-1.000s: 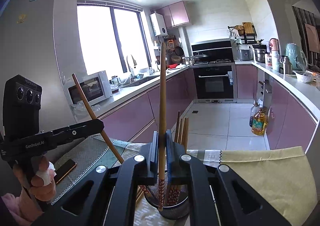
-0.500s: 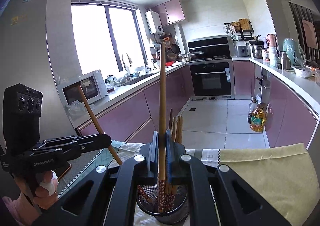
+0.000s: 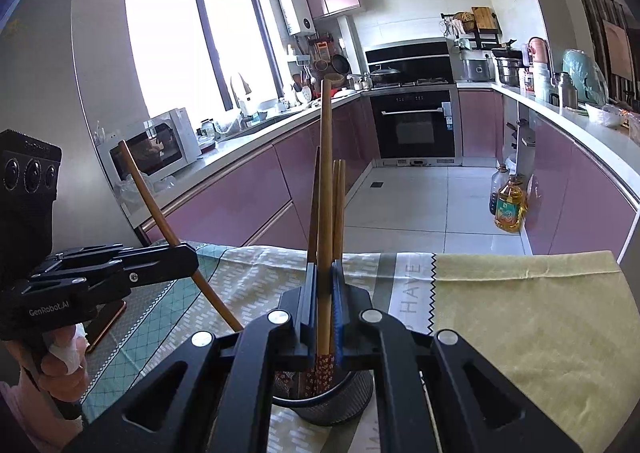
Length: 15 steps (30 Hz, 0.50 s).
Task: Organize utensils
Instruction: 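Carry the upright chopstick over the black mesh cup and lower it in, then open the right gripper to release the chopstick and withdraw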
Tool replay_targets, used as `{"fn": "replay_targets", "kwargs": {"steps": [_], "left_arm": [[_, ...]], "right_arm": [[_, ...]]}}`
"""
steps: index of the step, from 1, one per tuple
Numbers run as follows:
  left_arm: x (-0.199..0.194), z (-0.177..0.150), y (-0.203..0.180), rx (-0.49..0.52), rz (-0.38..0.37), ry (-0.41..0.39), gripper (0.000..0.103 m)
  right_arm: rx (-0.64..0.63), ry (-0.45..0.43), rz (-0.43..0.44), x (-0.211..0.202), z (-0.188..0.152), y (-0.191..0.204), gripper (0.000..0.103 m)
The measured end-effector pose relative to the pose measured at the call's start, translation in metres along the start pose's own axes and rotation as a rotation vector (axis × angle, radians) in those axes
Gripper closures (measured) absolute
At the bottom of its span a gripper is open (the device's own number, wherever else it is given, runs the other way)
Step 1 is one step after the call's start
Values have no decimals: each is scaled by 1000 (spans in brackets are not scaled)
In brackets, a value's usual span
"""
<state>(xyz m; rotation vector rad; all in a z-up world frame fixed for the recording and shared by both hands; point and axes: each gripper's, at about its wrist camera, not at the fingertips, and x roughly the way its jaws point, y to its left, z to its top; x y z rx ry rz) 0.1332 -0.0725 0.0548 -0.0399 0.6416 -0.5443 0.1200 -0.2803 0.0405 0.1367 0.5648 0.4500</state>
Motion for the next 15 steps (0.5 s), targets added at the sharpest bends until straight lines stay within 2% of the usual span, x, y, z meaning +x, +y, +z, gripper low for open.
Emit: {"fn": "replay_targets", "kwargs": {"steps": [8, 15], "left_arm": [[15, 2, -2, 28, -7, 64, 96], [31, 3, 2, 13, -21, 105, 96]], "right_arm": [[0, 51, -5, 12, -3, -1, 97], [9, 70, -13, 20, -4, -4, 97]]}}
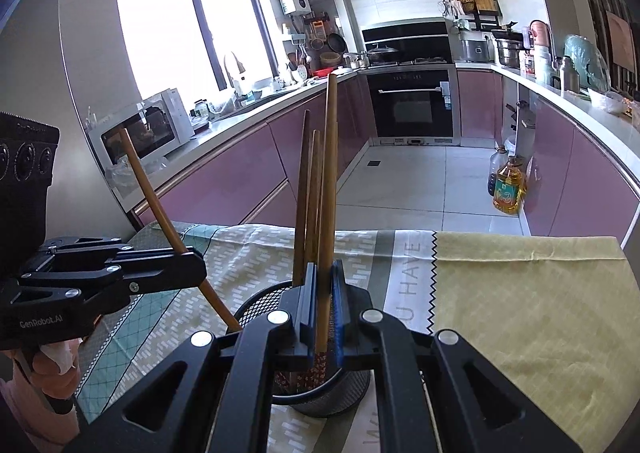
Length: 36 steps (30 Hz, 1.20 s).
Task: Organize utensils
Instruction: 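Open the right gripper to release the chopstick and withdraw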
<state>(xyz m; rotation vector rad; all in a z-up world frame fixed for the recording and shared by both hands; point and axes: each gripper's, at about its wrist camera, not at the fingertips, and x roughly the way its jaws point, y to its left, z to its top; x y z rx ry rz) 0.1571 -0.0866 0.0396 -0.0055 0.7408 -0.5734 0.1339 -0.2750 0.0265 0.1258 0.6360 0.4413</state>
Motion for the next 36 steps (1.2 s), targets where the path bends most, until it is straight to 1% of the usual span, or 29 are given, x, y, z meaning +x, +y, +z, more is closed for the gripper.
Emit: {"fn": "replay_targets", "kwargs": {"steps": [5, 16, 21, 26, 29, 31, 33, 35, 36], "left_arm": [[11, 2, 4, -16, -2, 12, 95], [28, 4, 7, -46, 5, 6, 95], [39, 0, 9, -54, 11, 27, 95], [40, -6, 12, -71, 8, 25, 95], [36, -10, 14, -77, 13, 7, 95], [29, -14, 14, -76, 15, -16, 89], [22, -17, 14, -72, 24, -43, 84], [14, -21, 13, -66, 39, -71, 79], [9, -23, 13, -65, 49, -88, 75]], "right_arm": [[7, 8, -3, 5, -2, -1, 96], [31, 19, -5, 12, -3, -8, 96], [36, 21, -2, 11, -4, -11, 95], [33, 16, 2, 8, -5, -10, 95], [31, 13, 3, 6, -6, -9, 95], [27, 12, 5, 6, -6, -8, 92], [22, 8, 6, 4, -7, -5, 85], [12, 2, 4, 1, -9, -3, 82], [6, -5, 1, -2, -10, -1, 78]]}}
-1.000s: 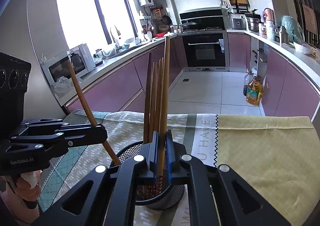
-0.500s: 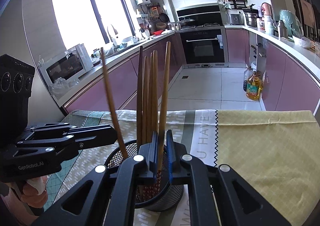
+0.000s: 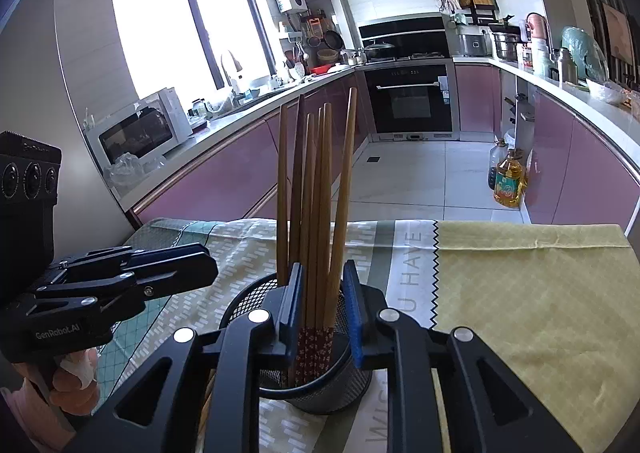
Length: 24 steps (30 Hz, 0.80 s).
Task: Organize utensils
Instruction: 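Open the right gripper to release the chopstick and withdraw, then move the right gripper back over the chopsticks lying on the cloth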
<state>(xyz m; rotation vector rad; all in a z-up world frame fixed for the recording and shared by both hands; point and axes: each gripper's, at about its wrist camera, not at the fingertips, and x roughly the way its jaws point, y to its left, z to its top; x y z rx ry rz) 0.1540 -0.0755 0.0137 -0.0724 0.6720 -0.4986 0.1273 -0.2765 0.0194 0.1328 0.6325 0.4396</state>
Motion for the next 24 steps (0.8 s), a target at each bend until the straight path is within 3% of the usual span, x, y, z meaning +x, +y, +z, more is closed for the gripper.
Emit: {"fn": "replay_targets", "kwargs": {"steps": [4, 8, 10, 12, 14, 24], "left_arm": [[-22, -6, 2, 7, 52, -70, 54], [-46, -16, 7, 17, 129, -137, 41], [-58, -24, 11, 18, 174, -166, 28], [-67, -33, 15, 21, 213, -178, 26], [-72, -46, 22, 15, 248, -166, 19], [-54, -110, 51, -33, 299, 12, 19]], "right_arm": [[-16, -35, -1, -14, -2, 8, 65], [-46, -74, 8, -33, -7, 19, 56], [-70, -91, 26, -42, -13, 26, 49], [-93, -95, 49, -49, -19, 32, 46], [-111, -80, 81, -53, -28, 40, 44], [-161, 123, 147, -14, -81, 72, 44]]}}
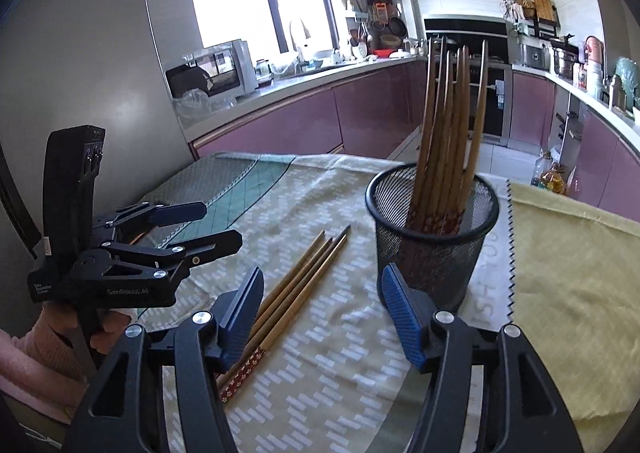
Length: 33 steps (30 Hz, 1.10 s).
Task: Organize utensils
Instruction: 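Move the right gripper back over the chopsticks lying on the cloth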
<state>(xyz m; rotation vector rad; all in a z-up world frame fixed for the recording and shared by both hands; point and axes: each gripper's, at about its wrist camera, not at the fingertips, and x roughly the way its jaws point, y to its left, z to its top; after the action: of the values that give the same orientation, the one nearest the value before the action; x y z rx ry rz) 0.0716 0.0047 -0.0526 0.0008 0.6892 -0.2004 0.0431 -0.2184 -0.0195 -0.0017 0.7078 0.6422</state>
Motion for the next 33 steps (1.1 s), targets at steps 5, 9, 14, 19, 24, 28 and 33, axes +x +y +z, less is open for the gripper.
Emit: {"fn": "replay_targets", "kwargs": {"steps": [5, 9, 14, 19, 24, 28, 33], "left_arm": [[14, -19, 1, 1, 24, 76, 20], [19, -29, 2, 2, 39, 104, 20], [24, -33, 2, 5, 44, 136, 20], [25, -34, 0, 16, 41, 150, 20], [26, -35, -1, 30, 41, 166, 20], [28, -36, -1, 31, 35, 171, 20], [29, -37, -1, 26, 26, 176, 22]], "right_arm": [[16, 73, 10, 26, -10, 7, 44], [25, 102, 9, 38, -14, 12, 44], [33, 117, -6, 45, -15, 11, 44], [40, 133, -20, 54, -12, 10, 45], [41, 147, -29, 61, -11, 12, 48], [34, 153, -33, 66, -10, 15, 49], [30, 166, -39, 72, -9, 18, 52]]}}
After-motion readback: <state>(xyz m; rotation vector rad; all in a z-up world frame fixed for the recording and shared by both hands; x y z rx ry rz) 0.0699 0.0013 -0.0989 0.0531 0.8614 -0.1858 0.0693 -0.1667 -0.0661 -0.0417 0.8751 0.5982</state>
